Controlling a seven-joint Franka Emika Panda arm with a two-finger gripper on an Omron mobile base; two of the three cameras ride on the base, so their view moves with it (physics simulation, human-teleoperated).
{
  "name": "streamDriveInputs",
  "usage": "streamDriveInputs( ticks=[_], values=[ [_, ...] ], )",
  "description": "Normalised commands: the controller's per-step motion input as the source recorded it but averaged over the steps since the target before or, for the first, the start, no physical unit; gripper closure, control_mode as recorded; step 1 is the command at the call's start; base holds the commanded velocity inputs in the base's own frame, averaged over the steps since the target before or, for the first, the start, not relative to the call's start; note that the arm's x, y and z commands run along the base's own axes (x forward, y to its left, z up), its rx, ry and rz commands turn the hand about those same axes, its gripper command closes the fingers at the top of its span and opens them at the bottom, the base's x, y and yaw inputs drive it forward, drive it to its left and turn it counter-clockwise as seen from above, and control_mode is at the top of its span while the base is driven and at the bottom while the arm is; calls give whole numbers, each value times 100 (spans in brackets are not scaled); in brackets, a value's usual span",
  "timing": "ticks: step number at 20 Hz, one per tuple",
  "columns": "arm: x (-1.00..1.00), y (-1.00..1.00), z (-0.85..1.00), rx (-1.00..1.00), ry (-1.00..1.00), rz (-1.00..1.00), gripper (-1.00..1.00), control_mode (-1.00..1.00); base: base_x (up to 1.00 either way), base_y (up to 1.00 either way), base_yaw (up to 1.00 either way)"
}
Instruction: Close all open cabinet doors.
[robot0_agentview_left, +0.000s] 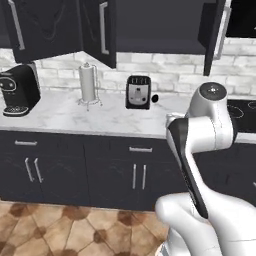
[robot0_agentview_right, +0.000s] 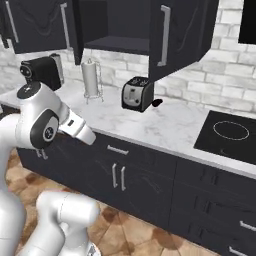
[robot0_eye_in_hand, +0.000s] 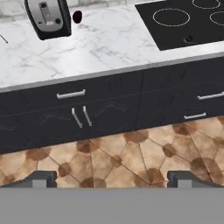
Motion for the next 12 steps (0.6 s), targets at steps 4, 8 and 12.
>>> streamDriveInputs(
  ticks=[4, 8, 12],
  values=[
    [0, 0, 0, 0, 0, 0, -100, 100, 84, 29, -10],
    [0, 0, 0, 0, 0, 0, -100, 100, 84, 31, 4],
    [0, 0, 0, 0, 0, 0, -100, 100, 87, 10, 0]
  ],
)
